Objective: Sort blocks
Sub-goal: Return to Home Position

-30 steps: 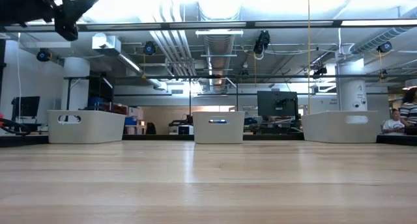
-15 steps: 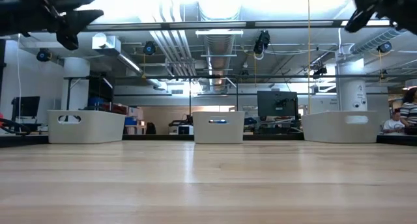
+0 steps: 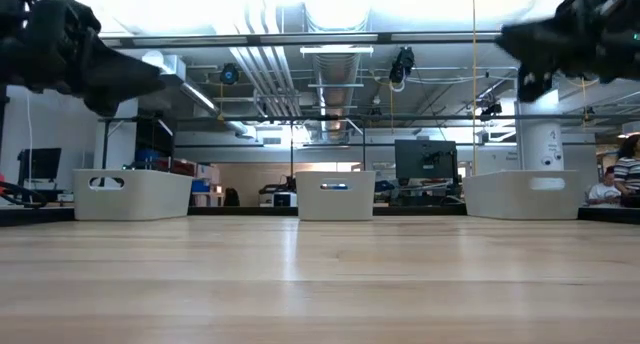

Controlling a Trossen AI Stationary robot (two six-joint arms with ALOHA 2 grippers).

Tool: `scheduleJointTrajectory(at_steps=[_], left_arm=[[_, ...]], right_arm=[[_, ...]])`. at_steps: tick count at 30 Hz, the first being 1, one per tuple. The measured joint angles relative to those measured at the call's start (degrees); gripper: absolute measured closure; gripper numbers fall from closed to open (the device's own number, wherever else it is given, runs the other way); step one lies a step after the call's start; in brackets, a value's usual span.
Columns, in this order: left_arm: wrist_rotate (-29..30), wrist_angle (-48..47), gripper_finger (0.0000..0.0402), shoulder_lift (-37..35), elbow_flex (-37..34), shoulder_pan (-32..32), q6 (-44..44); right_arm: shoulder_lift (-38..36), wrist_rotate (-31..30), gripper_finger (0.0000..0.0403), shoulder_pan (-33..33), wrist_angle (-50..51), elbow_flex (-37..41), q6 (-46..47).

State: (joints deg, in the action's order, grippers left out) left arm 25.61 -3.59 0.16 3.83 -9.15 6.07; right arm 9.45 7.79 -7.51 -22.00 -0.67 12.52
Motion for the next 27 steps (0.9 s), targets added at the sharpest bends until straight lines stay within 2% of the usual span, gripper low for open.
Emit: scheduleJointTrajectory(at_steps=[3, 7, 14, 18, 27], left_arm=[[-0.2, 1.6, 0.0251, 0.1, -1.2, 0.0, 0.4], [0.6, 2.1, 0.0251, 0.6, -1.3, 0.0, -0.4], [0.9, 2.1, 0.0251, 0.7, -1.3, 0.0, 0.4], [0.9, 2.1, 0.0251, 0.7, -1.3, 0.0, 0.5], [0.9, 2.0, 0.0251, 0.9, -1.3, 0.0, 0.5]], right_arm=[[0.0, -0.3, 0.0330, 0.0, 4.3, 0.0, 0.4], [0.0, -1.7, 0.0320, 0.0, 4.1, 0.0, 0.1], [0.2, -1.9, 0.0309, 0.0, 5.2, 0.0, 9.1], [0.4, -1.9, 0.0305, 0.0, 5.4, 0.0, 10.4], [0.4, -1.9, 0.0321, 0.0, 5.5, 0.0, 10.1]])
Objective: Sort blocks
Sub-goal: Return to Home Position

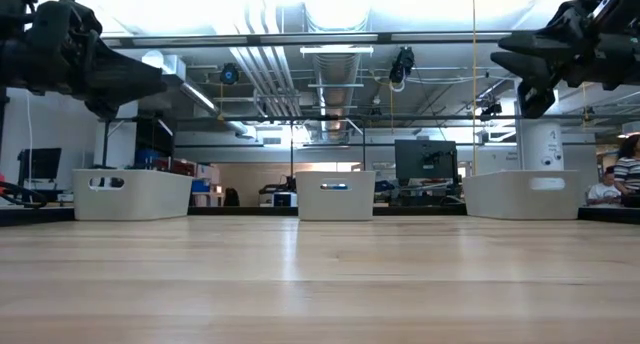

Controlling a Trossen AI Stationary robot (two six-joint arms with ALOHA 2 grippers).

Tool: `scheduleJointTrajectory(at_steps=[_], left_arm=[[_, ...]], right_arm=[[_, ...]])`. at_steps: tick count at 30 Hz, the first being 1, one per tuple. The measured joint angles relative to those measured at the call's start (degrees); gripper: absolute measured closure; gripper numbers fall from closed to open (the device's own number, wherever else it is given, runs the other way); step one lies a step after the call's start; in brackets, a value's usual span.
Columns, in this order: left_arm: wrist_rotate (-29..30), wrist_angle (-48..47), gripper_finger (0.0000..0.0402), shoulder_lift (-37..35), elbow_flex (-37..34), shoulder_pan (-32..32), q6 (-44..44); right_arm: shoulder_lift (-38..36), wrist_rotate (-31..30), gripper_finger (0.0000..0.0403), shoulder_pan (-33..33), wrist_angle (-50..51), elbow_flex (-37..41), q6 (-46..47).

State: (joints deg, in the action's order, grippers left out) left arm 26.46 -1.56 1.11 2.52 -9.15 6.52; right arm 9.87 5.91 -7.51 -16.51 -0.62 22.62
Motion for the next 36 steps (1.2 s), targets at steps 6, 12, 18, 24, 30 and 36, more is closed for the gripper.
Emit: scheduleJointTrajectory(at_steps=[6, 12, 18, 24, 30, 36], left_arm=[[0.0, 0.0, 0.0251, 0.1, 0.0, 0.0, 0.0], [0.0, -0.6, 0.0251, 0.2, 0.5, 0.0, 0.0], [0.0, -0.4, 0.0251, 0.2, 0.5, 0.0, 0.0], [0.0, -0.3, 0.0251, 0.2, 0.5, 0.0, 0.0], [0.0, -0.1, 0.0251, 0.2, 0.5, 0.0, 0.0], [0.0, -0.1, 0.0251, 0.2, 0.5, 0.0, 0.0]], right_arm=[[0.0, 0.0, 0.0336, 0.0, 0.0, 0.0, -0.1], [0.0, 0.0, 0.0343, 0.0, 0.0, 0.0, -0.1], [0.0, 0.0, 0.0339, 0.0, 0.0, 0.0, -0.1], [0.0, 0.0, 0.0326, 0.0, 0.0, 0.0, -0.1], [0.0, 0.0, 0.0313, 0.0, 0.0, 0.0, -0.1], [0.0, 0.0, 0.0306, 0.0, 0.0, 0.0, -0.1]])
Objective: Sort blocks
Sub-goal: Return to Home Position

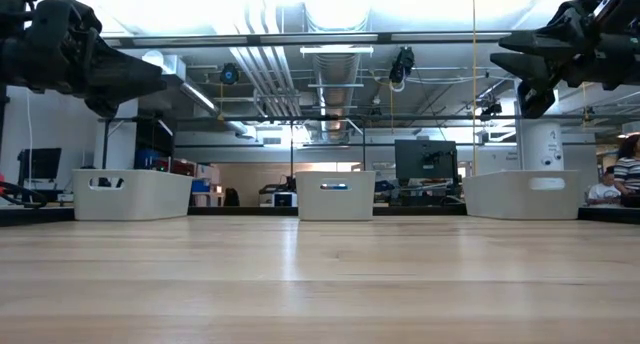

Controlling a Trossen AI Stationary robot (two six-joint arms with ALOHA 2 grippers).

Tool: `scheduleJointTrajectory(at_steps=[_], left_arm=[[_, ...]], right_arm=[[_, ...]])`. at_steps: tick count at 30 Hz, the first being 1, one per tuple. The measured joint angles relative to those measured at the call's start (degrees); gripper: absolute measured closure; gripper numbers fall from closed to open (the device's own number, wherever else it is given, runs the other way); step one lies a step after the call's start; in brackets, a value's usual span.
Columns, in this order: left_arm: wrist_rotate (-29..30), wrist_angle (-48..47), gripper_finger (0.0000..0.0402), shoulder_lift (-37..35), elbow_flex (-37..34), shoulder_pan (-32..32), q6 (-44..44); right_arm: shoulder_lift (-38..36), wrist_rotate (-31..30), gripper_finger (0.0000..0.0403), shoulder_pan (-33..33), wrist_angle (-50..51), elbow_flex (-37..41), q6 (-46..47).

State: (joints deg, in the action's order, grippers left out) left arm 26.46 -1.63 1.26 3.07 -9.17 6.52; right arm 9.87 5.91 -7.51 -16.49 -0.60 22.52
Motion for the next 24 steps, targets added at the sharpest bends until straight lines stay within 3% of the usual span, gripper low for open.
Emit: scheduleJointTrajectory(at_steps=[24], left_arm=[[0.0, -0.1, 0.0251, 0.0, 0.0, 0.0, 0.0]], right_arm=[[0.0, 0.0, 0.0335, 0.0, 0.0, 0.0, 0.0]])
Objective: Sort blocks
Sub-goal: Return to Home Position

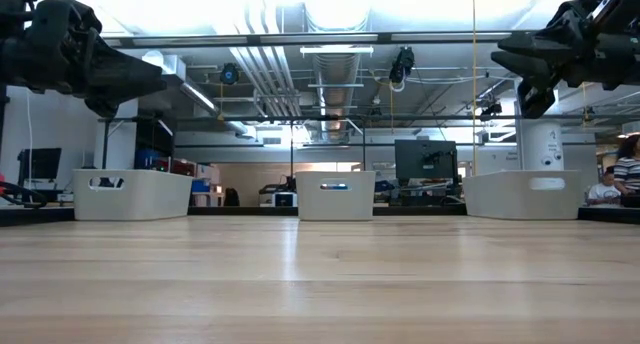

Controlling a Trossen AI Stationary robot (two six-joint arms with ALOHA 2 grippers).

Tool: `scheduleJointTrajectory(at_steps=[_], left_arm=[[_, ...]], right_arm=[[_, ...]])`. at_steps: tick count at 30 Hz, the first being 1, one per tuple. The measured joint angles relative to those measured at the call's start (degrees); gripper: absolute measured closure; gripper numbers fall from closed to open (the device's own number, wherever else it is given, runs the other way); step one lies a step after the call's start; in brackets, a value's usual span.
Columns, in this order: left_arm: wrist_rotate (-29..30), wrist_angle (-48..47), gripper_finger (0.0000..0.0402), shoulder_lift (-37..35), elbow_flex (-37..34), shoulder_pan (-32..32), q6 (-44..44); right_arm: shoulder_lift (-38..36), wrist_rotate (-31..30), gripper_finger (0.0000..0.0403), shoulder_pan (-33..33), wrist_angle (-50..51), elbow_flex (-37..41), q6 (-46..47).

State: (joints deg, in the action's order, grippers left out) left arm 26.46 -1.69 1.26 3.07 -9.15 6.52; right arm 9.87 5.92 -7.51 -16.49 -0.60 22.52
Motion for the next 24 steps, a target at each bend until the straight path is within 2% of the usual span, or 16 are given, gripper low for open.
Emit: scheduleJointTrajectory(at_steps=[15, 24], left_arm=[[0.0, 0.0, 0.0251, 0.0, 0.0, 0.0, 0.0], [0.0, 0.0, 0.0251, 0.0, 0.0, 0.0, 0.0]], right_arm=[[0.0, 0.0, 0.0305, 0.0, 0.0, -0.1, 0.0], [0.0, 0.0, 0.0310, 0.0, 0.0, -0.3, 0.0]])
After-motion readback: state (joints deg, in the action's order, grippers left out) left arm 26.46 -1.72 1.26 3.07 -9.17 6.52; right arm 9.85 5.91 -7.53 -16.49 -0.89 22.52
